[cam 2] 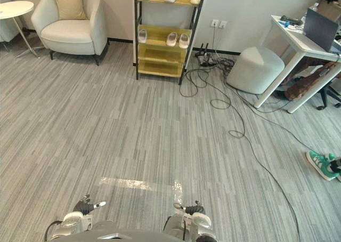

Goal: Pick up cushions and gather them together orderly.

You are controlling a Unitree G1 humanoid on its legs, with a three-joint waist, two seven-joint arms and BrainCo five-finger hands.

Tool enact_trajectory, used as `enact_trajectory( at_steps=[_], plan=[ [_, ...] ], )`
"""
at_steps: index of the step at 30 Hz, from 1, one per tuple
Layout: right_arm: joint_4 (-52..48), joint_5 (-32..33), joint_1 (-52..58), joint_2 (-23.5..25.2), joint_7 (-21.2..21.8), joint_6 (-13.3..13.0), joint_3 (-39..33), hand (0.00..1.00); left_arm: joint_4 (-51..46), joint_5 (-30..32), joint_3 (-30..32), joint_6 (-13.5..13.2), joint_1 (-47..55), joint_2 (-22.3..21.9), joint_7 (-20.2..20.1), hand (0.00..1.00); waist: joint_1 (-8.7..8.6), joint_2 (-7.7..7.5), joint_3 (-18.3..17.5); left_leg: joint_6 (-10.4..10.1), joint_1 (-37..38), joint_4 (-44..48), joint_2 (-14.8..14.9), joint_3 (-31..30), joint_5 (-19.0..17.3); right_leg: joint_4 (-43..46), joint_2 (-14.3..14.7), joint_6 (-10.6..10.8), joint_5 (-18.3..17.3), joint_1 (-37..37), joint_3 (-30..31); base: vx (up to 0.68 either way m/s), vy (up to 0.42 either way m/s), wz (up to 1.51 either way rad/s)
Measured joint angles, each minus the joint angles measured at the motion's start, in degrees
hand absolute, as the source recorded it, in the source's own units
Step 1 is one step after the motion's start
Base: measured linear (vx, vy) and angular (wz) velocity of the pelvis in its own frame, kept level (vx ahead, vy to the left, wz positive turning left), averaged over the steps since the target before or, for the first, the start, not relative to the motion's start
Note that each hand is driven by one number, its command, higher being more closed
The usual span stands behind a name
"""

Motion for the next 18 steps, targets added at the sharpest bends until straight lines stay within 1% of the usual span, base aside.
enact_trajectory(
  at_steps=[2,3,8,15,17,18],
  plan=[
    [0.0,0.0,0.4,-0.1,0.0,0.0,-0.4,0.00,0.0,0.0,-0.1,0.0,0.0,0.3,0.0,0.00,-0.08,-0.16,-0.1,0.0,-0.2,-0.3,-0.2,-0.5,0.0,-3.4,0.4,0.1,2.0,1.0,0.4,0.01,0.005,-0.08],
    [0.0,0.1,0.4,0.1,0.0,0.0,-1.2,0.00,-0.1,0.0,-0.4,0.0,-0.1,0.7,0.0,0.00,0.00,-0.63,0.0,0.0,-0.1,-0.9,-0.4,-1.2,0.0,-4.5,0.7,0.1,2.7,1.4,0.4,-0.01,0.013,0.05],
    [0.2,0.1,0.6,1.1,0.0,0.0,-2.2,0.00,-0.1,0.0,-1.0,-0.1,-0.1,2.1,-0.1,0.00,0.00,-1.85,-0.3,0.0,0.3,-2.3,-1.3,-2.7,0.0,-4.9,0.0,0.6,3.3,1.5,0.1,-0.04,0.056,0.09],
    [0.2,0.1,0.5,1.2,0.0,-0.1,-2.1,0.00,0.8,0.1,-2.3,-0.1,-0.1,3.7,-0.4,0.00,-0.41,-1.74,-0.3,0.4,0.7,-3.5,-2.3,-3.1,0.0,-5.0,-0.7,1.0,4.1,1.3,0.6,-0.06,0.038,-0.02],
    [0.0,0.5,0.4,1.2,0.0,-0.1,-2.1,0.00,1.2,0.3,-3.3,-0.1,-0.2,4.1,-0.4,0.00,-1.25,-1.73,-0.3,0.6,0.4,-3.8,-2.5,-4.5,0.4,-5.0,-1.0,1.1,4.1,1.3,-0.5,-0.03,0.002,0.22],
    [0.0,0.5,0.4,1.1,0.0,-0.2,-2.1,0.00,1.2,0.6,-3.4,-0.1,-0.2,4.1,-0.5,0.00,-1.32,-1.69,-0.3,0.6,0.3,-3.8,-2.5,-4.8,0.5,-5.0,-1.0,1.1,4.1,1.3,-0.8,-0.01,-0.003,0.30]
  ],
)
